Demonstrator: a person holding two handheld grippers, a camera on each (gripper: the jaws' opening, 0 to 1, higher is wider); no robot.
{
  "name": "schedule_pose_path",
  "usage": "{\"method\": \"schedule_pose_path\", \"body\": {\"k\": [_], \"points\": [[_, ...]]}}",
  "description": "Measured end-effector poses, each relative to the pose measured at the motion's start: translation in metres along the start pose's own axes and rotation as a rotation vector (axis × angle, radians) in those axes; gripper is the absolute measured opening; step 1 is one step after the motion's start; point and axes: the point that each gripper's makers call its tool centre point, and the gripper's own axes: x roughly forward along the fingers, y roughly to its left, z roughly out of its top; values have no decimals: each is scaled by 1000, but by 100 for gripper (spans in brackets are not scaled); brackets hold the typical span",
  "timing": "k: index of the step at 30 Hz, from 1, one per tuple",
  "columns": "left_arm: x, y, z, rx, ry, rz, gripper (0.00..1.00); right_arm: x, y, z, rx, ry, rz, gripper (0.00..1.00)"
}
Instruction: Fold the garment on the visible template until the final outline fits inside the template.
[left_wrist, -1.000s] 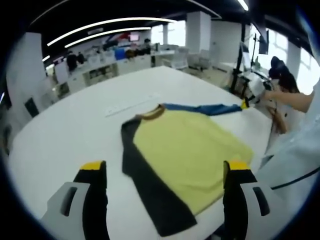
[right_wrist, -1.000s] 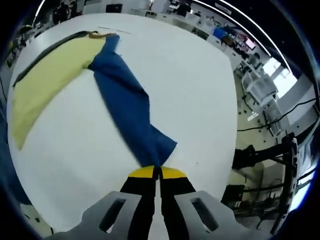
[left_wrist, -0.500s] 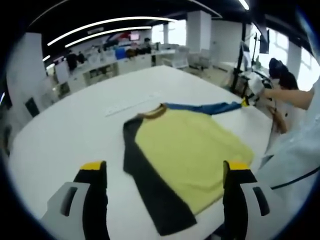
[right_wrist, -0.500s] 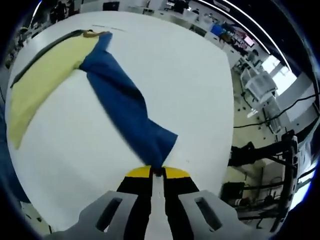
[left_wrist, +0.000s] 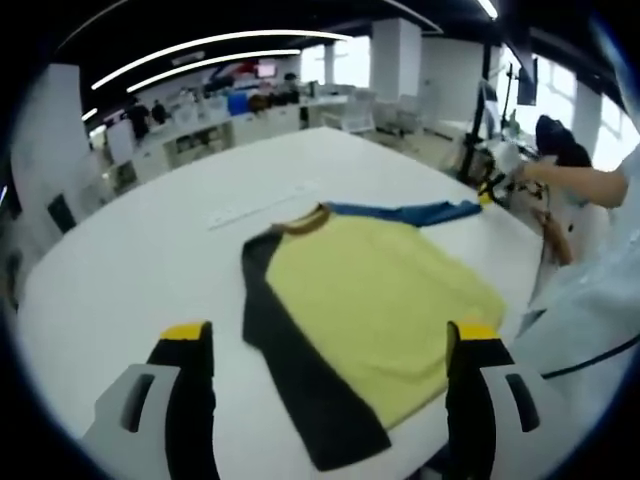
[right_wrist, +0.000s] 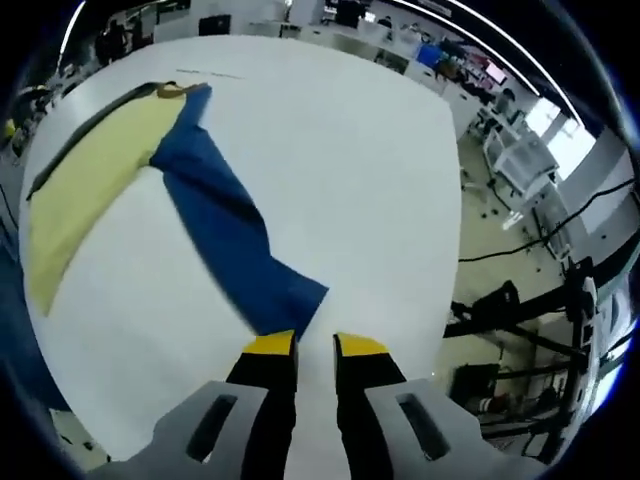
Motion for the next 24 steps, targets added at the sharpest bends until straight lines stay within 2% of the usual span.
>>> {"method": "schedule_pose_path", "body": {"k": [1, 3, 5, 10, 18, 24], "points": [[0, 0, 0, -1, 2, 1, 93, 2, -2, 2, 7, -4, -3, 11], [-3, 2, -2, -6, 3, 11, 93, 5, -5, 11, 74, -36, 10, 12], [-4, 3, -2, -11, 4, 17, 93, 9, -2, 18, 124, -53, 53, 12], [-5, 5, -5, -19, 15, 28, 92, 22, 2, 15, 112, 1, 82, 15], [-5, 5, -8, -31, 29, 34, 92, 34, 6, 10, 128, 25, 112, 13], [-4, 6, -5, -33, 25, 38, 92, 34, 10, 11, 163, 15, 132, 4]]}}
